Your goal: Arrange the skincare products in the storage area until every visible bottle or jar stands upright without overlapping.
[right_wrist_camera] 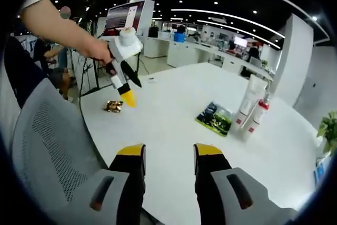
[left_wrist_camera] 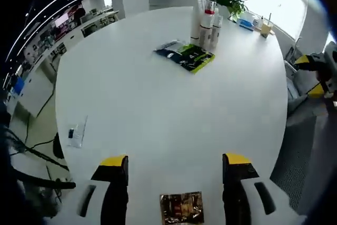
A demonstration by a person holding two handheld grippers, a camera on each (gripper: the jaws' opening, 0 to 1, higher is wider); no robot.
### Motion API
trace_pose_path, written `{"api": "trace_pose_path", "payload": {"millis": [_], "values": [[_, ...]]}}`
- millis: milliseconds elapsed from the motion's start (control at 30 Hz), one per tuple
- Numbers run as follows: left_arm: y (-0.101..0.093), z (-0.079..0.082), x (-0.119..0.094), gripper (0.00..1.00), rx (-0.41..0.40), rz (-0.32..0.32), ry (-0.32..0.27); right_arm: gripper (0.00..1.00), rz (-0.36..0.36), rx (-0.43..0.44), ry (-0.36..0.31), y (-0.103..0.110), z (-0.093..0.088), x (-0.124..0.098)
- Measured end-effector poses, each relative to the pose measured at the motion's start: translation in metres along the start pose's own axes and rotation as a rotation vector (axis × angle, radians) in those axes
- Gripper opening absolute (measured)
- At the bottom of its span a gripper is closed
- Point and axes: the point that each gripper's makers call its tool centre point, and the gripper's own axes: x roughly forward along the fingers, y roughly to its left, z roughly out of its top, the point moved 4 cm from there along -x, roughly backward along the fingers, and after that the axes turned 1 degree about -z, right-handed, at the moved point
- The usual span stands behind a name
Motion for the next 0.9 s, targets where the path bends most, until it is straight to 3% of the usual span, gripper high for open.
{"api": "trace_pose_path", "payload": {"millis": [133,400,567,633,800,900], "values": [[0.002,-0.032,-0.008,0.75,0.018,0.038,0.049,0.33,0.001,-0.006,-0.009,0.0,0.002,-0.001],[-0.003,-0.065,-0.004,0.7,0.06,0.03,0.11,0.32,-0.004,-0.012,-0.002,0.0,0.001,-0.001],[0.003,-0.072,0.011,0.61,0.116,0.025,0.125,0.32,-0.012,-0.011,0.007,0.0,-0.002,-0.002],[0.004,-0.068,0.011,0.61,0.045,0.013,0.098,0.32,-0.005,-0.016,0.01,0.001,-0.002,-0.001],[0.0,-0.071,0.009,0.56,0.036,-0.011,0.105,0.32,-0.009,-0.023,0.018,0.0,-0.003,-0.001],[-0.002,-0.07,0.009,0.45,0.038,-0.014,0.098,0.32,-0.008,-0.018,0.017,-0.001,-0.002,0.0]]}}
